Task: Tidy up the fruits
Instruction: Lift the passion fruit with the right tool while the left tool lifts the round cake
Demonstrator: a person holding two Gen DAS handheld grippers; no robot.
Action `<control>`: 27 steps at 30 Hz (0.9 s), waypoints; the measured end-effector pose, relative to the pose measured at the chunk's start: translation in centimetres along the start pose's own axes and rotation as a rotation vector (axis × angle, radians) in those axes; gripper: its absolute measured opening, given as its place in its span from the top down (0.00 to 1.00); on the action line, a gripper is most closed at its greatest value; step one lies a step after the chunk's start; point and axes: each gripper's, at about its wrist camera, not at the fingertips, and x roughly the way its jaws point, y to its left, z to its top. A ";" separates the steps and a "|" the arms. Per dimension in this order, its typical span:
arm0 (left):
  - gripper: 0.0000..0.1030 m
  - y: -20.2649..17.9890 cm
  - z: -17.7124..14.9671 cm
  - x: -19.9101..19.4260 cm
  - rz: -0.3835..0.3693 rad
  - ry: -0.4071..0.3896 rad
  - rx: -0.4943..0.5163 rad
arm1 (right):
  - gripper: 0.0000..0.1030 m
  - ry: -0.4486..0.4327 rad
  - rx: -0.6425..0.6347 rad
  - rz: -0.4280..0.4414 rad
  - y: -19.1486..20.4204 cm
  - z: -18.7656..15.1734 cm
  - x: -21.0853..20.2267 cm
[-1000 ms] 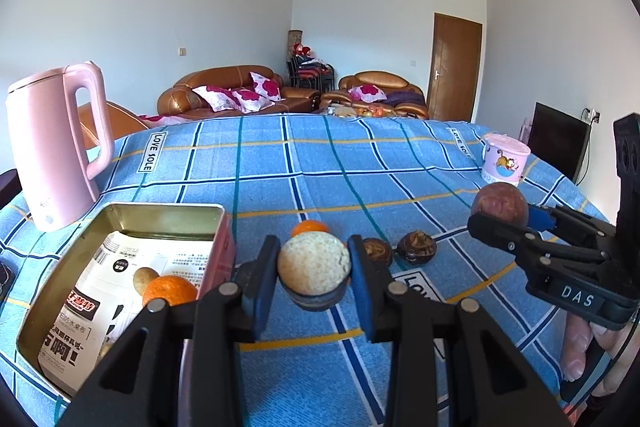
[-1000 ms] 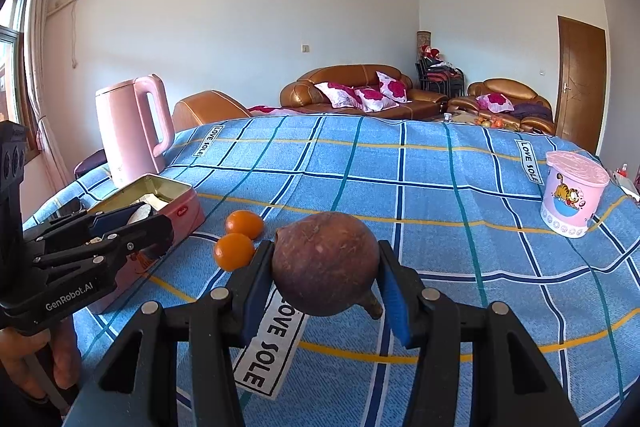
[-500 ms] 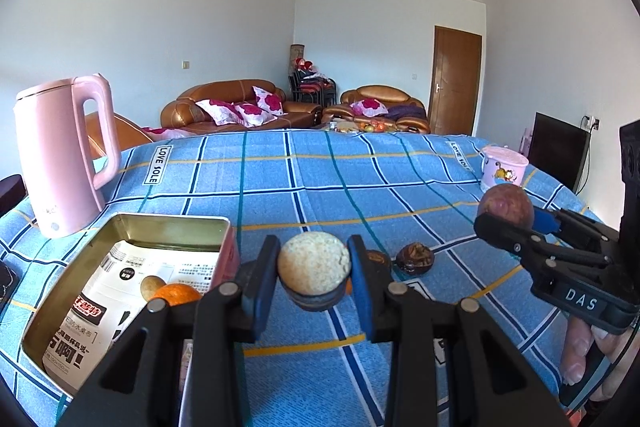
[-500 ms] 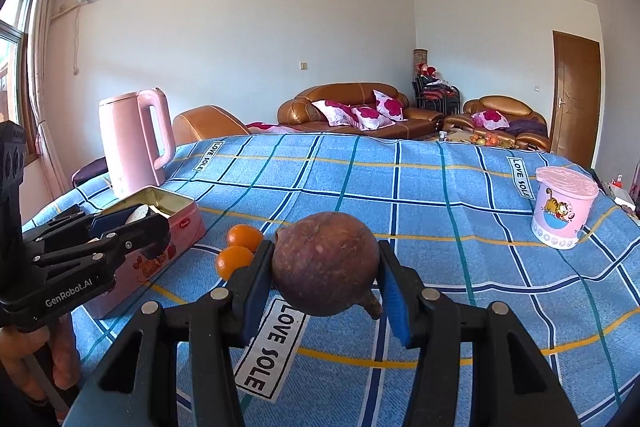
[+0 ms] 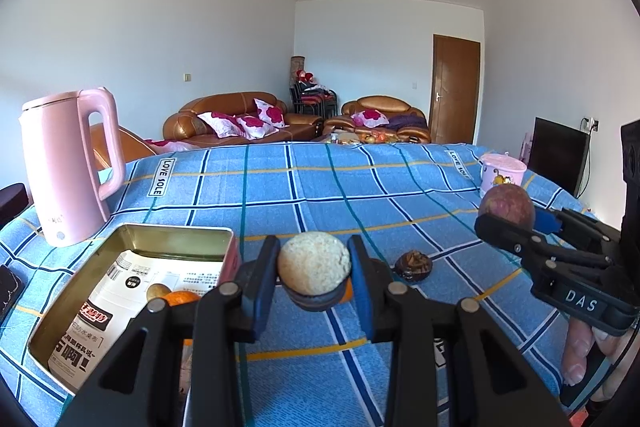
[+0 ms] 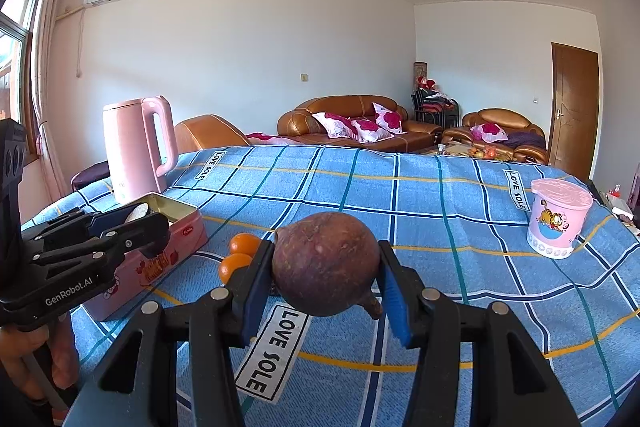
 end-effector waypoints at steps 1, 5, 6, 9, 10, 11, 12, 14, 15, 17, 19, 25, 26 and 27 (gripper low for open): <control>0.65 0.0 0.0 0.0 0.002 -0.003 0.000 | 0.49 -0.003 -0.001 -0.001 0.0 0.0 -0.1; 0.65 0.0 -0.1 -0.3 0.006 -0.014 0.000 | 0.49 -0.014 -0.007 -0.004 0.1 0.0 -0.2; 0.65 0.0 -0.1 -0.3 0.008 -0.017 0.000 | 0.50 -0.016 -0.008 -0.004 0.1 -0.1 -0.3; 0.65 0.0 0.0 -0.4 0.010 -0.024 0.001 | 0.49 -0.022 -0.007 -0.005 0.0 -0.1 -0.4; 0.65 0.0 0.0 -0.5 0.011 -0.026 0.000 | 0.49 -0.025 -0.007 -0.005 0.0 -0.1 -0.5; 0.65 0.0 0.0 -0.5 0.012 -0.029 0.000 | 0.49 -0.028 -0.007 -0.006 0.0 -0.1 -0.6; 0.65 0.0 0.0 -0.6 0.014 -0.033 0.000 | 0.49 -0.031 -0.008 -0.005 0.1 -0.1 -0.6; 0.65 0.0 0.0 -0.6 0.015 -0.038 0.000 | 0.49 -0.037 -0.010 -0.006 0.1 -0.2 -0.7; 0.65 0.0 0.0 -0.7 0.016 -0.039 0.001 | 0.49 -0.041 -0.010 -0.006 0.1 -0.1 -0.8; 0.65 0.0 0.0 -0.8 0.019 -0.042 0.000 | 0.49 -0.048 -0.012 -0.007 0.1 -0.1 -1.0; 0.65 0.0 0.0 -0.8 0.021 -0.045 -0.001 | 0.49 -0.053 -0.012 -0.008 0.2 -0.1 -1.1; 0.65 0.1 0.0 -1.0 0.032 -0.061 -0.001 | 0.49 -0.067 -0.013 -0.012 0.1 -0.2 -1.4; 0.65 0.0 0.0 -1.1 0.035 -0.065 0.000 | 0.49 -0.070 -0.013 -0.012 0.1 -0.2 -1.6; 0.65 0.0 0.0 -1.2 0.036 -0.070 0.002 | 0.49 -0.074 -0.013 -0.013 0.1 -0.2 -1.6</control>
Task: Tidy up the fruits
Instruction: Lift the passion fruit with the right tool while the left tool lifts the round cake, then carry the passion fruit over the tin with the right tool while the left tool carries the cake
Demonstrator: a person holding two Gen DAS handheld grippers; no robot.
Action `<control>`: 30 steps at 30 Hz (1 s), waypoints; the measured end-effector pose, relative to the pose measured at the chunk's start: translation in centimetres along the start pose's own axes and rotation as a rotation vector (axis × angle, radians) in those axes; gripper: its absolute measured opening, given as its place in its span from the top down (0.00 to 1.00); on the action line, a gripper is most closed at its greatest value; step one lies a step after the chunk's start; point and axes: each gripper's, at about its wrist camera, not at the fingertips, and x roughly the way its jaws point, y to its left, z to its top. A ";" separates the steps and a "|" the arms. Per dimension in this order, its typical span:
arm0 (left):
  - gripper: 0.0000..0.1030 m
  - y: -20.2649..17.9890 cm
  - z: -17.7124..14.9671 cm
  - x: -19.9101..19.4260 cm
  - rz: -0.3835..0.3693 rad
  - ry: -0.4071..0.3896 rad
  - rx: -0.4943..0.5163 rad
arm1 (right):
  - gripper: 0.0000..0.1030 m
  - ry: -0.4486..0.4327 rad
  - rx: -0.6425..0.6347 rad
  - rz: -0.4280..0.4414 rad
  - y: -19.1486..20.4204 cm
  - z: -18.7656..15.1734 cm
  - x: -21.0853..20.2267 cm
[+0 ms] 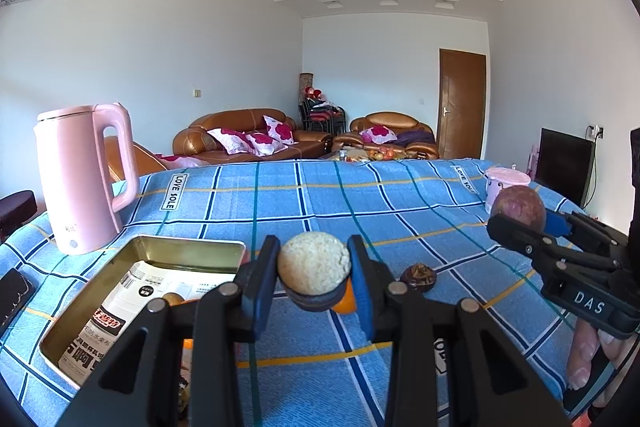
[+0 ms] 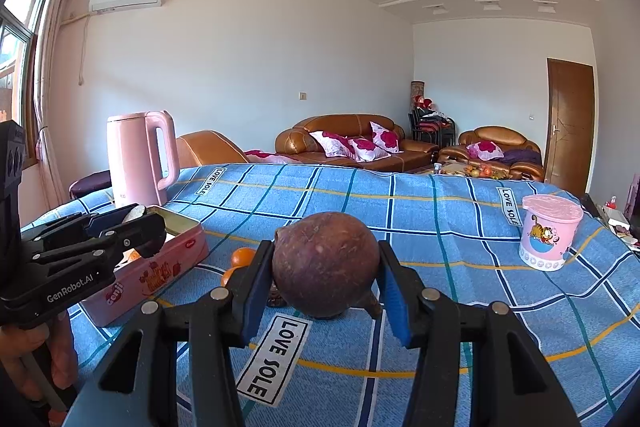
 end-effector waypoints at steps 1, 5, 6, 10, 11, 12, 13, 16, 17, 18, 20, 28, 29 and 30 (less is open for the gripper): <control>0.65 0.0 0.0 0.0 0.001 -0.004 0.001 | 0.49 -0.004 -0.001 -0.001 0.0 0.0 -0.1; 0.65 0.0 0.0 -0.3 0.009 -0.019 0.005 | 0.49 -0.026 -0.005 -0.003 0.1 0.1 -0.5; 0.65 -0.1 0.1 -0.3 0.010 -0.021 0.006 | 0.49 -0.031 -0.007 -0.003 0.2 0.1 -0.6; 0.65 -0.1 0.1 -0.5 0.021 -0.036 0.010 | 0.49 -0.039 -0.014 0.000 0.3 0.1 -0.7; 0.65 -0.2 0.1 -0.6 0.023 -0.039 0.013 | 0.49 -0.039 -0.016 0.000 0.3 0.1 -0.7; 0.65 -0.2 0.1 -0.6 0.025 -0.041 0.018 | 0.49 -0.037 -0.017 0.001 0.3 0.1 -0.6; 0.65 -0.3 0.1 -0.7 0.027 -0.042 0.023 | 0.49 -0.035 -0.019 0.003 0.3 0.1 -0.5; 0.65 -0.5 0.1 -0.8 0.029 -0.044 0.031 | 0.49 -0.029 -0.026 0.007 0.3 0.1 -0.4; 0.65 -0.5 0.1 -0.8 0.030 -0.042 0.028 | 0.49 -0.026 -0.028 0.009 0.4 0.1 -0.3; 0.65 -0.5 0.1 -0.8 0.027 -0.038 0.026 | 0.49 -0.022 -0.031 0.010 0.4 0.1 -0.2; 0.65 -0.4 0.2 -0.9 0.028 -0.035 0.023 | 0.49 -0.009 -0.039 0.015 0.6 0.1 0.1; 0.65 2.0 0.8 -1.2 0.071 -0.025 -0.016 | 0.49 0.015 -0.075 0.059 2.7 0.9 1.3; 0.65 2.4 0.8 -1.2 0.082 -0.021 -0.020 | 0.49 0.018 -0.077 0.068 3.1 1.0 1.5; 0.65 2.8 0.8 -1.2 0.093 -0.017 -0.025 | 0.49 0.021 -0.080 0.078 3.4 1.2 1.6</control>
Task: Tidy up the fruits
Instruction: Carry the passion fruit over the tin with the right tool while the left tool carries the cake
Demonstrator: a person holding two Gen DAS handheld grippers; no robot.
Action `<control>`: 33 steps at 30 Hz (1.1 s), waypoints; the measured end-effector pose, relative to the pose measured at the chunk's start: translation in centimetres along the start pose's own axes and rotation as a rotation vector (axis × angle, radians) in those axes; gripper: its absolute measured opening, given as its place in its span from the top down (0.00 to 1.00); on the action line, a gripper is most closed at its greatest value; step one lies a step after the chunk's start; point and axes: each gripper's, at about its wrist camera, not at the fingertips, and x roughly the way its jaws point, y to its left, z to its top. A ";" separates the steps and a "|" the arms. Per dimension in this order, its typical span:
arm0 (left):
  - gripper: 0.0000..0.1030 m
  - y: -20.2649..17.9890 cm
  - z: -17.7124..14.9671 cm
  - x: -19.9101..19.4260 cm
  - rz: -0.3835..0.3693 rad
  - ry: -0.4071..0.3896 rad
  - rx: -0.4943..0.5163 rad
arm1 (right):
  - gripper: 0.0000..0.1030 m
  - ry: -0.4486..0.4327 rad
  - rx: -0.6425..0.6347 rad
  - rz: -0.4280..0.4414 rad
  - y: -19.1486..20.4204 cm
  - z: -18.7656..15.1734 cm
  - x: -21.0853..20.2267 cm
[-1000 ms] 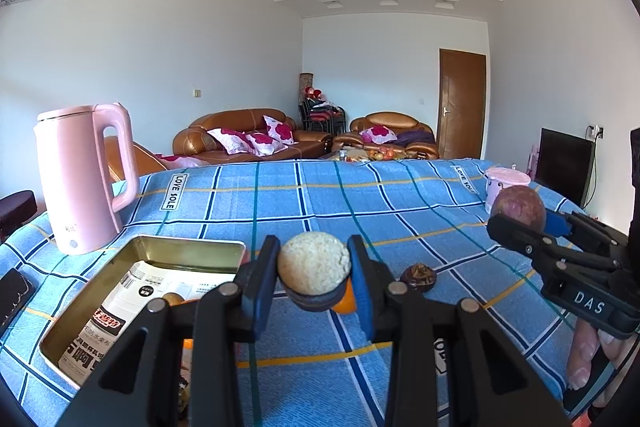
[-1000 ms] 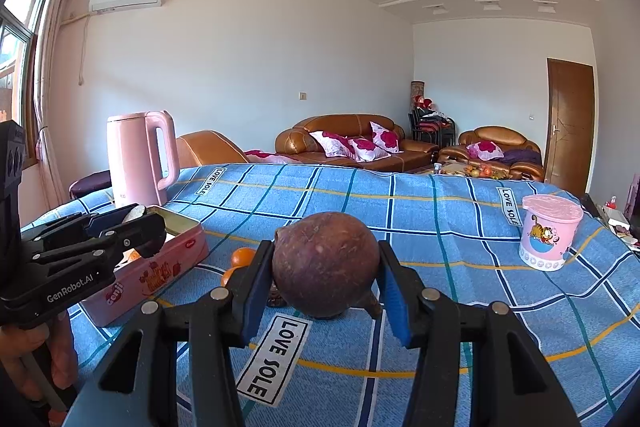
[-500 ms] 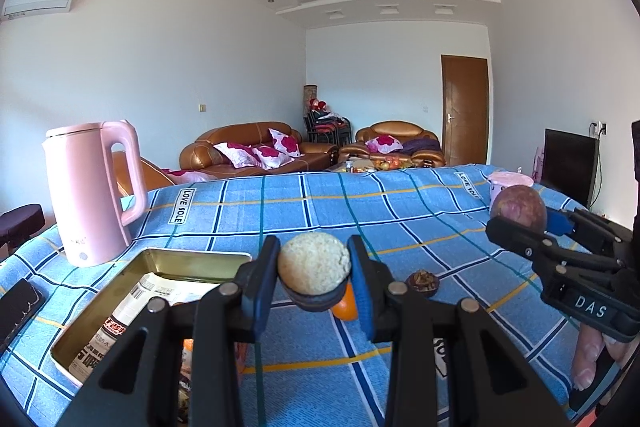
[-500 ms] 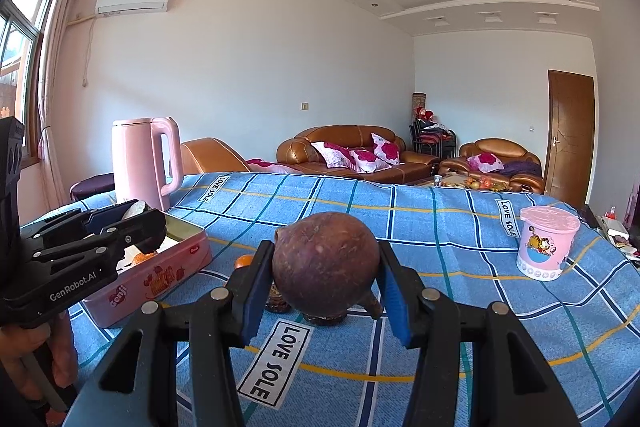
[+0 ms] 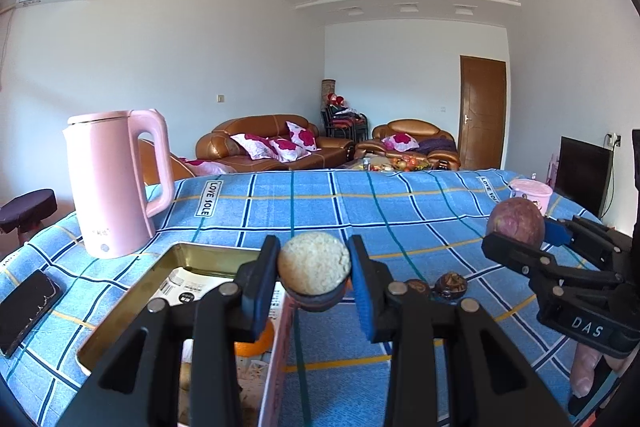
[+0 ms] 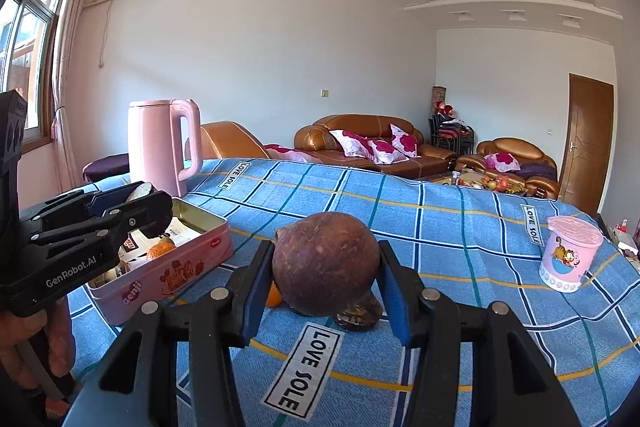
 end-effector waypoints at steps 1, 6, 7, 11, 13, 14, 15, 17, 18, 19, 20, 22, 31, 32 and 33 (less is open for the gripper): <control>0.65 0.4 0.0 0.0 0.009 0.004 -0.005 | 0.49 0.003 -0.005 0.009 0.3 0.2 0.2; 0.65 2.0 0.1 0.4 0.048 0.028 -0.017 | 0.49 0.018 -0.033 0.051 2.1 1.1 1.2; 0.65 2.3 0.1 0.4 0.055 0.032 -0.018 | 0.49 0.020 -0.037 0.060 2.4 1.3 1.4; 0.65 3.4 0.2 0.4 0.082 0.047 -0.024 | 0.49 0.028 -0.053 0.091 3.4 2.2 2.1; 0.65 4.0 0.2 0.5 0.094 0.056 -0.025 | 0.49 0.032 -0.056 0.107 3.9 2.8 2.4; 0.65 4.3 0.3 0.5 0.103 0.061 -0.026 | 0.49 0.035 -0.056 0.116 4.1 3.1 2.6; 0.65 4.6 0.3 0.7 0.109 0.067 -0.026 | 0.49 0.038 -0.054 0.126 4.3 3.3 2.8; 0.65 5.2 0.3 0.9 0.121 0.080 -0.027 | 0.49 0.045 -0.053 0.146 4.7 3.8 3.3; 0.65 5.5 0.3 1.1 0.129 0.088 -0.025 | 0.49 0.049 -0.056 0.155 5.0 4.0 3.5; 0.65 5.8 0.3 1.2 0.133 0.095 -0.023 | 0.49 0.054 -0.060 0.159 5.3 4.2 3.8; 0.65 6.1 0.3 1.4 0.138 0.101 -0.022 | 0.49 0.060 -0.065 0.162 5.6 4.4 4.2; 0.65 6.6 0.3 1.7 0.148 0.112 -0.019 | 0.49 0.068 -0.073 0.175 6.2 4.9 4.9; 0.65 9.3 0.3 3.5 0.171 0.177 -0.036 | 0.49 0.132 -0.099 0.232 9.1 5.6 8.6; 0.65 9.6 0.1 3.8 0.174 0.188 -0.038 | 0.49 0.140 -0.099 0.236 9.3 5.6 9.1; 0.65 9.8 0.0 4.1 0.175 0.197 -0.040 | 0.49 0.148 -0.100 0.239 9.6 5.4 9.6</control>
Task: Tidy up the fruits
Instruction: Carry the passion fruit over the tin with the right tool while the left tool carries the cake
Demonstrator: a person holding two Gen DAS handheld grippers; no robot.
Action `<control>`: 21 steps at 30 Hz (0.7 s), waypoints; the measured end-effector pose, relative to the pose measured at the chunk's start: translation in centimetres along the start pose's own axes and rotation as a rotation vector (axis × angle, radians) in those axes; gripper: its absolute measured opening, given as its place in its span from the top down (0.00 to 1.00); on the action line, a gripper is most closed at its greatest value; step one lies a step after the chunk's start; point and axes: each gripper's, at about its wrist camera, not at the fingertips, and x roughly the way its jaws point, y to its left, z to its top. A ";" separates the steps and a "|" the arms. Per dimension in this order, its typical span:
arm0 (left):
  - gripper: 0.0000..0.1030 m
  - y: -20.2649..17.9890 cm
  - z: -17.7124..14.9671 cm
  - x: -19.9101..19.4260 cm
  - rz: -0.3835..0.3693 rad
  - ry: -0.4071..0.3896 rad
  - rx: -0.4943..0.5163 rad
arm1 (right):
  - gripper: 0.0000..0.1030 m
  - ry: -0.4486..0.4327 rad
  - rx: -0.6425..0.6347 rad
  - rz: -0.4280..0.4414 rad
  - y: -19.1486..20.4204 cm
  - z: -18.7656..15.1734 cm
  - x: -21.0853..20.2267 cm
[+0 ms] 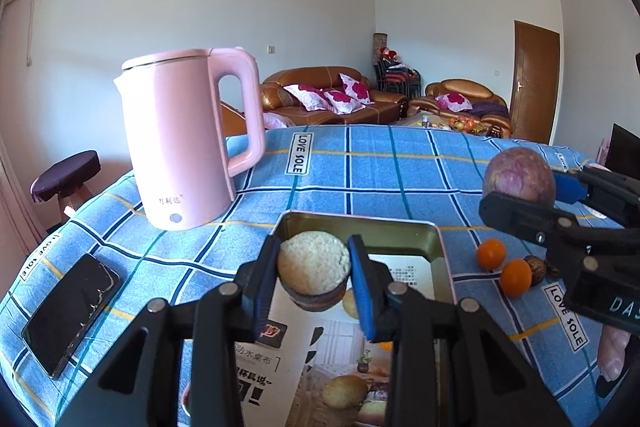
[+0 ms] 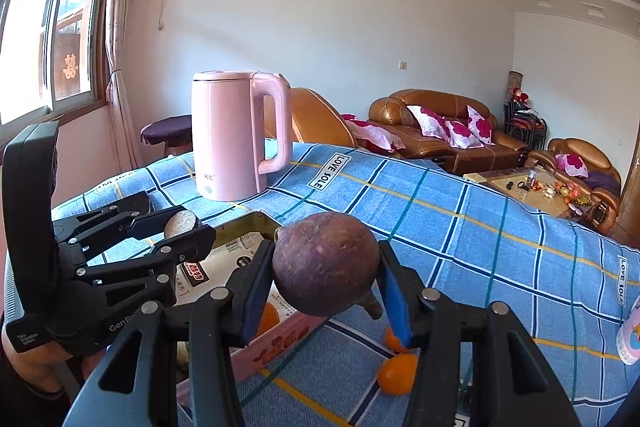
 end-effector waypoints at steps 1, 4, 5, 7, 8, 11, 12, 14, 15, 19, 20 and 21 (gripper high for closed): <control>0.65 0.1 -0.1 0.2 0.003 0.007 0.001 | 0.49 0.008 -0.001 0.005 0.2 0.0 0.6; 0.65 0.4 -0.3 0.8 0.010 0.024 0.005 | 0.49 0.030 -0.009 0.015 0.9 -0.1 1.9; 0.65 0.5 -0.3 1.0 0.012 0.032 0.005 | 0.49 0.036 -0.011 0.017 1.1 -0.2 2.2; 0.65 0.7 -0.4 1.5 0.018 0.047 0.003 | 0.49 0.045 -0.008 0.024 1.5 -0.1 3.0; 0.65 0.9 -0.4 1.7 0.022 0.054 0.001 | 0.49 0.049 -0.007 0.027 1.6 -0.1 3.3; 0.65 1.1 -0.5 2.1 0.024 0.068 0.000 | 0.49 0.062 0.006 0.040 1.7 0.0 4.3; 0.65 1.1 -0.6 2.2 0.024 0.071 0.000 | 0.49 0.065 0.010 0.044 1.8 0.0 4.6; 0.65 1.2 -0.7 2.4 0.023 0.076 0.002 | 0.49 0.068 0.013 0.047 1.8 0.0 5.0; 0.65 1.1 -0.7 2.5 0.021 0.079 0.002 | 0.49 0.071 0.016 0.050 1.9 0.0 5.2; 0.65 1.1 -0.8 2.8 0.022 0.090 0.004 | 0.49 0.085 0.021 0.054 1.9 -0.2 5.9; 0.65 1.1 -0.8 2.8 0.023 0.092 0.007 | 0.49 0.087 0.022 0.055 1.9 -0.3 6.1; 0.65 1.0 -0.8 2.9 0.024 0.095 0.012 | 0.49 0.090 0.023 0.056 1.9 -0.2 6.3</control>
